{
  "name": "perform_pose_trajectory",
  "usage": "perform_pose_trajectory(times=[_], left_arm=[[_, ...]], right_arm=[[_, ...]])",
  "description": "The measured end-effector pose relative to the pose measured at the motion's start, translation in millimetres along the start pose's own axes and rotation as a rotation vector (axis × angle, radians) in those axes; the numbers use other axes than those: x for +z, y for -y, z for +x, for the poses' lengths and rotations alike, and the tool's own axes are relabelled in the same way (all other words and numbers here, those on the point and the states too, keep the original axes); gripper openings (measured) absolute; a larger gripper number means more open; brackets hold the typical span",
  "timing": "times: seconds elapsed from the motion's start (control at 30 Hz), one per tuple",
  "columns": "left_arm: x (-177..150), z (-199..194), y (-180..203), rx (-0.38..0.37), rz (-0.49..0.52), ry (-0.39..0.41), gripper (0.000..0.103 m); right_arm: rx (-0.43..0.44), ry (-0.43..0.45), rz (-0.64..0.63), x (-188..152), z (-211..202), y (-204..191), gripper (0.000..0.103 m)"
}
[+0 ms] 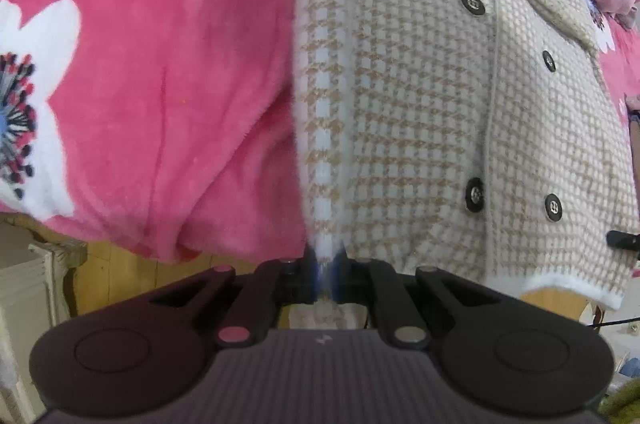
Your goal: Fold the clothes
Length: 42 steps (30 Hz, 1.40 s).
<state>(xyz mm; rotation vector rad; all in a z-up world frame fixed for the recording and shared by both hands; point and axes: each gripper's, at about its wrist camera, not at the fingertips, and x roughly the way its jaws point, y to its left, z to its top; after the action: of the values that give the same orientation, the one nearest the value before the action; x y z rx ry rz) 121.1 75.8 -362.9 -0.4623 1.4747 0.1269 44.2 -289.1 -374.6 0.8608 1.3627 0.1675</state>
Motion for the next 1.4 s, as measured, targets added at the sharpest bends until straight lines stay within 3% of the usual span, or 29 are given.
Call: perform_pose_trajectory(times=[0.27, 0.5, 0.6, 0.63, 0.67, 0.73, 0.77, 0.83, 0.9, 0.97, 1.13, 1.27, 1.4], left_arm=[[-6.8, -39.8, 10.4, -0.031, 0.043, -0.031, 0.006], [-27.1, -31.3, 5.5, -0.041, 0.046, -0.184, 0.006], [-24.1, -8.0, -0.5, -0.046, 0.017, -0.231, 0.013], [-21.3, -3.4, -3.0, -0.045, 0.010, -0.231, 0.023], [-18.4, -5.1, -5.6, -0.036, 0.009, -0.214, 0.032], [-12.8, -16.8, -12.0, -0.017, 0.006, -0.180, 0.040], [-9.8, -26.4, -16.4, -0.010, -0.002, -0.169, 0.044], [-1.0, -45.6, -21.7, 0.005, -0.020, -0.142, 0.045], [19.6, -71.9, -23.4, 0.026, -0.034, -0.072, 0.047], [54.0, -96.6, -24.0, 0.030, -0.036, 0.049, 0.054], [167.1, -111.3, 2.3, 0.006, 0.055, 0.348, 0.056], [268.2, -66.5, 54.7, -0.064, 0.109, 0.499, 0.056], [329.4, -12.0, 116.0, -0.054, 0.249, 0.553, 0.056]], right_arm=[[0.030, 0.007, -0.058, 2.0, -35.1, -6.1, 0.005], [0.015, -0.051, -0.039, -14.3, -60.7, 10.8, 0.005], [-0.053, -0.081, 0.005, -10.1, -47.6, 28.8, 0.008], [-0.087, -0.093, 0.014, -7.1, -41.8, 32.6, 0.012], [-0.145, -0.109, 0.005, -1.0, -34.0, 30.9, 0.016], [-0.237, -0.123, -0.062, 6.7, -28.8, 21.9, 0.024], [-0.274, -0.121, -0.092, 9.8, -30.6, 17.6, 0.034], [-0.336, -0.098, -0.113, 15.7, -46.0, 12.8, 0.041], [-0.391, -0.064, -0.140, 24.6, -64.5, 5.7, 0.041], [-0.428, 0.003, -0.174, 42.3, -86.1, -7.8, 0.041], [-0.299, 0.270, -0.345, 124.9, -94.7, -67.9, 0.040], [-0.207, 0.371, -0.527, 210.8, -42.0, -132.1, 0.039], [-0.161, 0.430, -0.668, 282.2, 18.4, -194.1, 0.039]])
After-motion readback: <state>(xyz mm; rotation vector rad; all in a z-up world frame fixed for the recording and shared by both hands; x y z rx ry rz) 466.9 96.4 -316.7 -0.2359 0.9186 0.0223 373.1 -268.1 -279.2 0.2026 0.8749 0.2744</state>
